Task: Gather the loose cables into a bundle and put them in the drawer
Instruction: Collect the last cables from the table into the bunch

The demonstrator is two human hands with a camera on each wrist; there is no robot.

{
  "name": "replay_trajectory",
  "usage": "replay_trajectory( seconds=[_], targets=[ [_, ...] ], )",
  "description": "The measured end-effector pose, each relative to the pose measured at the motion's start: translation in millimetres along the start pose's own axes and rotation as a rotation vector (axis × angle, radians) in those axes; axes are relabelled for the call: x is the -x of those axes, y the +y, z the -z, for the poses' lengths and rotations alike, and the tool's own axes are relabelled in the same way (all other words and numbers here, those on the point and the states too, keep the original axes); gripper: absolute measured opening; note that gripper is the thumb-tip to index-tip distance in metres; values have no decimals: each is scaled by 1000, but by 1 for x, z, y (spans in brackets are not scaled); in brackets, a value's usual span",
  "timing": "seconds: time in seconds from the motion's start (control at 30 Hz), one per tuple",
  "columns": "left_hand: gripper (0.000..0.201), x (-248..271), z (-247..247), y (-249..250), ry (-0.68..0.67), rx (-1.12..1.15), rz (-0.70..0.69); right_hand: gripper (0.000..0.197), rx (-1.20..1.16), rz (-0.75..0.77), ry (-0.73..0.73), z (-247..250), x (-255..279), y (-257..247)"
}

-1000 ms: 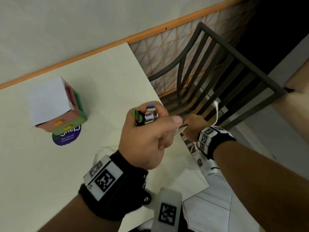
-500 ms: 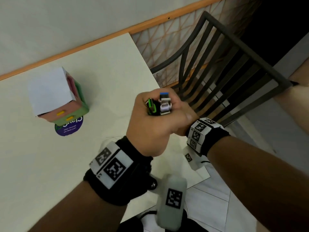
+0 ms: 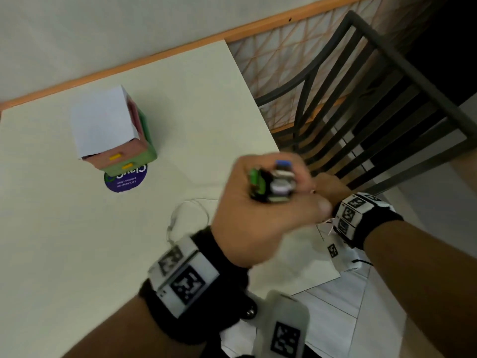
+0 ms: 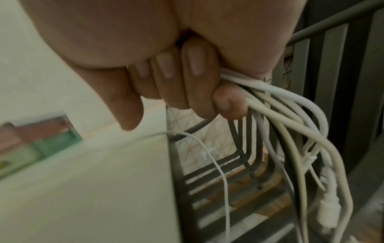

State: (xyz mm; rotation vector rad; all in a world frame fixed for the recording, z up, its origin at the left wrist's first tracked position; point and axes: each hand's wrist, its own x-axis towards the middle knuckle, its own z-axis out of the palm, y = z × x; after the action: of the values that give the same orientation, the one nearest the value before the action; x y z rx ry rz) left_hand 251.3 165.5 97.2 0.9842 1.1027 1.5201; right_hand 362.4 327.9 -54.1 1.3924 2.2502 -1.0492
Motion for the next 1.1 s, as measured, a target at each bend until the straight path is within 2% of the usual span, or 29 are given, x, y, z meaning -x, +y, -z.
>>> replay_trajectory(
  seconds=[0.07, 0.13, 0.2, 0.27, 0.33, 0.37, 0.4, 0.43, 0.5, 0.6, 0.7, 0.73, 0.87, 0.97, 1.1],
  targets=[
    [22, -2, 23, 15, 97, 192, 66, 21, -19, 48, -27, 1, 10, -4],
    [29, -3, 49, 30, 213, 334, 69, 25, -22, 92, -56, 2, 19, -8],
    [34, 1, 72, 44, 396, 295, 74, 41, -64, 189, -98, 2, 27, -20],
    [40, 8, 92, 53, 521, 223, 61, 59, -231, 293, -138, -1, 29, -33],
    [46, 17, 111, 57, 618, 192, 75, 71, -439, 308, -186, -6, 33, -58],
    [45, 23, 122, 56, 640, 203, 77, 75, -490, 282, -161, -11, 30, -72],
    [42, 29, 131, 54, 643, 218, 71, 75, -457, 260, -100, -18, 26, -88],
    [38, 34, 138, 50, 640, 237, 66, 65, -365, 268, -35, -27, 21, -106],
    [32, 43, 147, 39, 612, 252, 55, 35, -124, 336, 26, -46, 16, -146],
    [33, 52, 155, 28, 506, 186, 49, 11, 110, 458, -54, -74, 10, -200],
    [23, 66, 169, 18, 384, 48, 7, 18, 304, 451, -174, -108, -13, -226],
    [21, 72, 175, 15, 370, 15, 2, 14, 319, 438, -206, -118, -17, -232],
    [21, 92, 199, 1, 420, 68, 66, 33, 501, 482, -123, -143, -29, -241],
    [21, 94, 209, -2, 466, 117, 110, 11, 623, 522, -120, -139, -22, -249],
    [29, 91, 215, -1, 502, 157, 140, 18, 590, 613, -120, -145, -20, -246]
  ],
)
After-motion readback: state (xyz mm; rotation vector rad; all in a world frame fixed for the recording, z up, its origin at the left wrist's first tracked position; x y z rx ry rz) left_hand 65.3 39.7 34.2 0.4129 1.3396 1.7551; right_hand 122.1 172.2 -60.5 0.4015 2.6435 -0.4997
